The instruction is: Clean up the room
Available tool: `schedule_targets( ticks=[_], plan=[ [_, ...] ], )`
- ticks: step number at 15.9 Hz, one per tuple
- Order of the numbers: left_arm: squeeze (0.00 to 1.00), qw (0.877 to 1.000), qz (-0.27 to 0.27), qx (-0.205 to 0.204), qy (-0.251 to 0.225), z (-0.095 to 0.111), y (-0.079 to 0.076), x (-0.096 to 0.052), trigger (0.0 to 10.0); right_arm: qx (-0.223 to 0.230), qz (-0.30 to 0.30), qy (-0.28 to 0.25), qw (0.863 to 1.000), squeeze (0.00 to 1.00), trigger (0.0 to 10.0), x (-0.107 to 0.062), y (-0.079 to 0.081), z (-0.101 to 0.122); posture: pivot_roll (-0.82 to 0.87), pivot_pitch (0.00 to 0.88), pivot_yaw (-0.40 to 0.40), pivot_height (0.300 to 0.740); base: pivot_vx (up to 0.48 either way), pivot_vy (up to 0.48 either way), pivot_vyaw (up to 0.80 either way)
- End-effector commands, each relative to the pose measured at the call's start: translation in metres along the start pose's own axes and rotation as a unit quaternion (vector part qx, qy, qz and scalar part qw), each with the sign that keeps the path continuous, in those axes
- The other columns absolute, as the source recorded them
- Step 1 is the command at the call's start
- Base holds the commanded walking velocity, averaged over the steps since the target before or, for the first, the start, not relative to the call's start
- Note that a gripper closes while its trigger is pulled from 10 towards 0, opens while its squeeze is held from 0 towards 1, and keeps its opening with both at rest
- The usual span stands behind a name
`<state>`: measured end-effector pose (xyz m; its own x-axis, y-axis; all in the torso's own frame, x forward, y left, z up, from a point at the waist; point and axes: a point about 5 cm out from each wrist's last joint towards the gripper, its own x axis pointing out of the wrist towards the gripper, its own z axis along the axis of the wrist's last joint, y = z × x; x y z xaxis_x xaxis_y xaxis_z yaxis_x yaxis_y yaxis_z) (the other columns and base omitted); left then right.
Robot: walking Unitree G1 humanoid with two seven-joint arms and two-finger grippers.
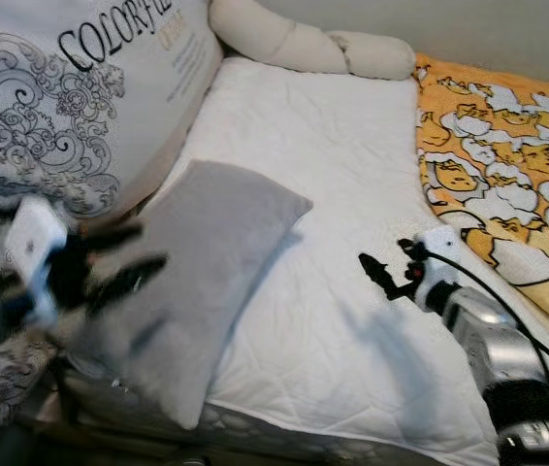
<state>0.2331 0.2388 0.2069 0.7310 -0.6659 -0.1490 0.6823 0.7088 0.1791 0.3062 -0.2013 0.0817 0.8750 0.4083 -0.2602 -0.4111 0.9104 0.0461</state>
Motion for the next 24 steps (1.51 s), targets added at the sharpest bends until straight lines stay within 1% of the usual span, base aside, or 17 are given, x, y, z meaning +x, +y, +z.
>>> schedule_targets(
  ticks=[1, 2, 3, 4, 5, 7, 9, 10, 11, 14, 15, 17, 18, 19, 20, 22, 24],
  plan=[
    [1.00, 0.999, 0.019, -0.013, -0.035, 0.007, -0.001, 0.019, 10.0, 0.002, 0.001, -0.015, 1.000, 1.00, 10.0, -0.011, -0.001, 0.010, 0.08, 0.000, -0.048, 0.740, 0.000, 0.000, 0.00],
    [0.94, 0.998, 0.035, -0.019, -0.042, 0.008, 0.002, 0.027, 10.0, 0.003, 0.005, -0.017, 1.000, 1.00, 10.0, -0.014, 0.002, 0.011, 0.07, 0.000, -0.040, 0.740, 0.000, 0.000, 0.00],
    [0.21, 0.997, 0.063, -0.016, -0.037, 0.005, 0.007, 0.038, 10.0, 0.005, 0.018, -0.016, 1.000, 1.00, 10.0, -0.018, 0.007, 0.011, 0.06, 0.000, -0.031, 0.740, 0.000, 0.000, 0.00],
    [0.00, 0.996, 0.085, -0.016, -0.015, -0.003, 0.012, 0.047, 10.0, 0.005, 0.034, -0.012, 0.999, 1.00, 10.0, -0.021, 0.013, 0.011, 0.05, 0.000, -0.027, 0.740, 0.000, 0.000, 0.00],
    [0.00, 0.995, 0.098, -0.009, 0.000, -0.009, 0.016, 0.054, 10.0, 0.005, 0.049, -0.010, 0.999, 1.00, 10.0, -0.024, 0.019, 0.010, 0.05, 0.000, -0.021, 0.740, 0.000, 0.000, 0.00],
    [0.00, 0.992, 0.112, -0.055, 0.031, -0.034, 0.028, 0.075, 10.0, 0.025, 0.093, -0.010, 0.995, 1.00, 10.0, -0.028, 0.035, 0.011, 0.04, 0.000, -0.018, 0.740, 0.000, 0.000, 0.00],
    [0.00, 0.989, 0.122, -0.056, 0.067, -0.052, 0.042, 0.089, 10.0, 0.027, 0.114, -0.005, 0.993, 1.00, 10.0, -0.030, 0.044, 0.012, 0.02, 0.000, -0.006, 0.740, 0.000, 0.000, 0.00],
    [0.00, 0.988, 0.127, -0.047, 0.077, -0.055, 0.046, 0.092, 10.0, 0.026, 0.118, -0.004, 0.993, 1.00, 10.0, -0.032, 0.046, 0.012, 0.00, 0.000, 0.006, 0.740, 0.000, 0.000, 0.00],
    [1.00, 0.987, 0.125, -0.052, 0.087, -0.056, 0.054, 0.098, 10.0, 0.025, 0.120, -0.002, 0.992, 1.00, 10.0, -0.034, 0.047, 0.012, -0.01, 0.000, 0.015, 0.740, 0.000, 0.000, 0.00],
    [1.00, 0.983, 0.142, -0.071, 0.094, -0.056, 0.067, 0.105, 10.0, 0.029, 0.119, 0.001, 0.992, 1.00, 10.0, -0.040, 0.046, 0.012, -0.04, 0.000, 0.027, 0.740, 0.000, 0.000, 0.00],
    [1.00, 0.981, 0.148, -0.083, 0.099, -0.058, 0.073, 0.109, 10.0, 0.039, 0.120, 0.002, 0.992, 1.00, 10.0, -0.041, 0.047, 0.013, -0.05, 0.000, 0.029, 0.740, 0.000, 0.000, 0.00],
    [1.00, 0.977, 0.142, -0.123, 0.103, -0.065, 0.075, 0.115, 10.0, 0.038, 0.151, 0.018, 0.988, 1.00, 10.0, -0.048, 0.055, 0.014, -0.08, 0.000, 0.042, 0.740, 0.000, 0.000, 0.00],
    [1.00, 0.976, 0.141, -0.128, 0.104, -0.066, 0.075, 0.116, 10.0, 0.035, 0.158, 0.021, 0.987, 1.00, 10.0, -0.049, 0.057, 0.014, -0.08, 0.000, 0.042, 0.740, 0.000, 0.000, 0.00],
    [0.00, 0.971, 0.152, -0.132, 0.127, -0.073, 0.076, 0.115, 10.0, 0.026, 0.187, 0.029, 0.982, 1.00, 10.0, -0.053, 0.064, 0.018, -0.10, 0.000, 0.046, 0.740, 0.000, 0.000, 0.00],
    [0.00, 0.968, 0.149, -0.132, 0.154, -0.082, 0.073, 0.114, 10.0, 0.014, 0.209, 0.040, 0.977, 1.00, 10.0, -0.057, 0.069, 0.020, -0.11, 0.000, 0.049, 0.740, 0.000, 0.000, 0.00],
    [0.00, 0.965, 0.124, -0.141, 0.183, -0.096, 0.065, 0.112, 10.0, 0.004, 0.225, 0.052, 0.973, 1.00, 10.0, -0.063, 0.073, 0.023, -0.13, 0.000, 0.051, 0.740, 0.000, 0.000, 0.00],
    [0.00, 0.963, 0.083, -0.126, 0.224, -0.112, 0.050, 0.113, 10.0, -0.013, 0.221, 0.062, 0.973, 1.00, 10.0, -0.067, 0.072, 0.025, -0.14, 0.000, 0.050, 0.740, 0.000, 0.000, 0.00]
  ],
)
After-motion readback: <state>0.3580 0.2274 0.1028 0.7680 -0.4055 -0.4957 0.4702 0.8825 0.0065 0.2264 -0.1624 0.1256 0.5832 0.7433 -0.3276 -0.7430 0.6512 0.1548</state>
